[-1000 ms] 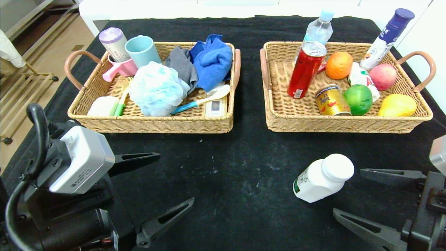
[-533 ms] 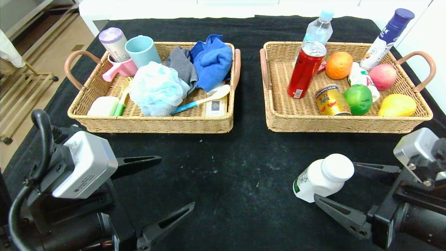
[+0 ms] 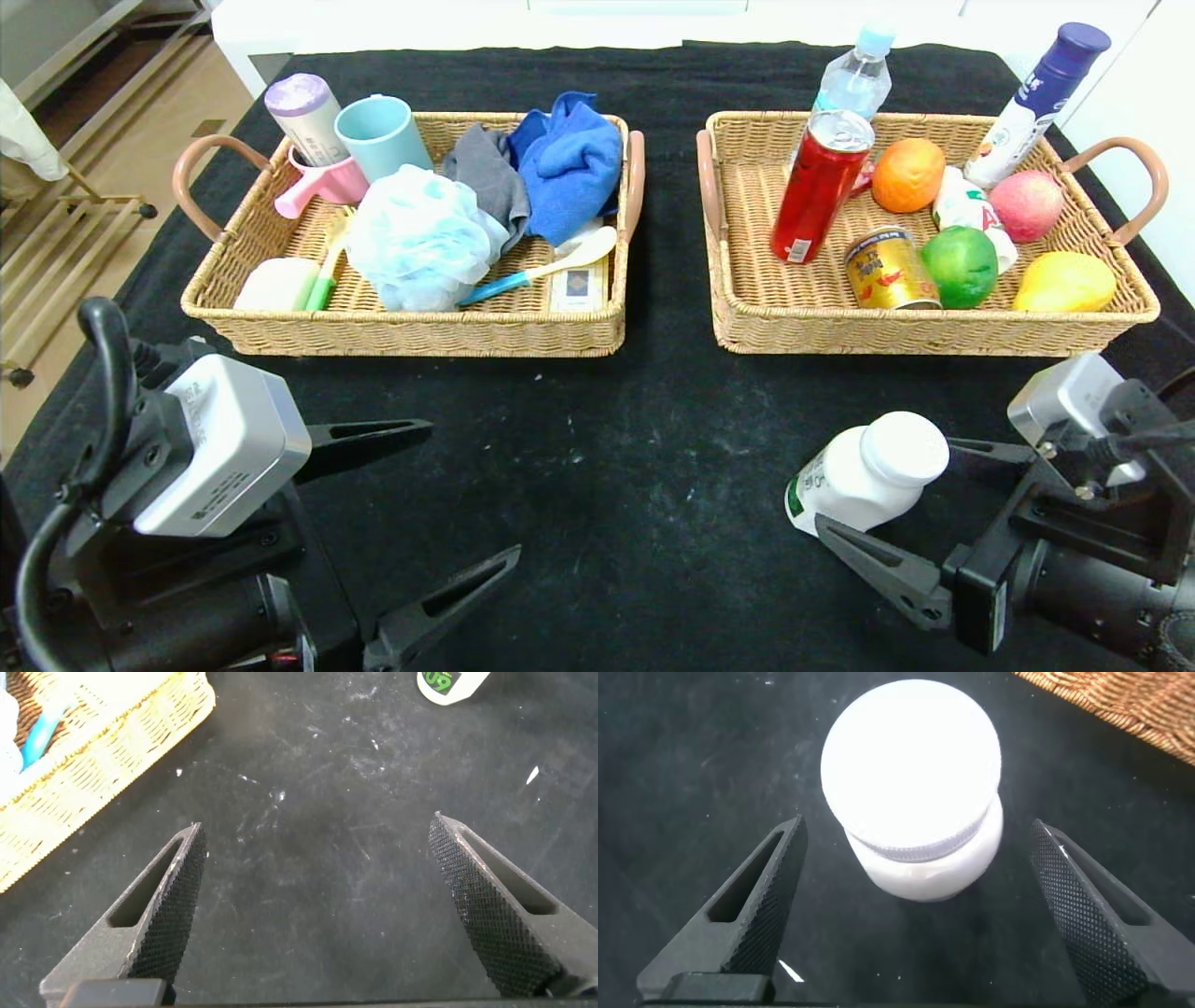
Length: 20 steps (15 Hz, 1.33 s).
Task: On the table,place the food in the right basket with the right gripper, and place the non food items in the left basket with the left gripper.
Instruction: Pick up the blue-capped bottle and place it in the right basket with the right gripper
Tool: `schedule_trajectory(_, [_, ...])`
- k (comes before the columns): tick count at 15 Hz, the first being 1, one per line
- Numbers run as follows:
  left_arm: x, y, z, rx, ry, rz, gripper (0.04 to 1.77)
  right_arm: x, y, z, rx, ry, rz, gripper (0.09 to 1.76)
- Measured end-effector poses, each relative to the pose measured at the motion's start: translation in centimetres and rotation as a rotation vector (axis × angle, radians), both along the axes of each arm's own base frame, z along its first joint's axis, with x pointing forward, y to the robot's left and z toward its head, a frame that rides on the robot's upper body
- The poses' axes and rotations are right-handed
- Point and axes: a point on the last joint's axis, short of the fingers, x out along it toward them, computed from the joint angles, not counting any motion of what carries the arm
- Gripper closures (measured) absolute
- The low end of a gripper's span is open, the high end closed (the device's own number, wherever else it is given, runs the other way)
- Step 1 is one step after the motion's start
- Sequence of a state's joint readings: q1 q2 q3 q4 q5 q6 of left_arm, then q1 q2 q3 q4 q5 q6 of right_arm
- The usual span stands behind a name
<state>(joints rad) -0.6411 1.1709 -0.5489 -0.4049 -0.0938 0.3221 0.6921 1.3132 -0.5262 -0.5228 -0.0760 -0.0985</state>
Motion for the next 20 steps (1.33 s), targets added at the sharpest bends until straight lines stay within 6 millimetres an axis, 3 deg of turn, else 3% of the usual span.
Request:
schedule_trajectory(10, [0.0,0.0,0.0,-0.002,0.001,0.001,0.09,1.3,0.7,-0.8,0.03,-0.036,-0.018,0.14])
schedule_trajectory(11, [0.0,0.0,0.0,-0.001,0.001,0.001,0.09,1.4,0.7,-0.9,0.027,-0.033,-0.018,0.19])
schedule_trajectory(15, [0.0,0.0,-0.1,0.001,0.001,0.001,0.09,1.5,0.7,-1.2,0.021,-0.025,-0.018,0.78])
schedule_trajectory(20, [-0.1,0.0,-0.2,0.003,0.003,0.0,0.09,1.5,0.7,-1.3,0.018,-0.022,-0.02,0.87])
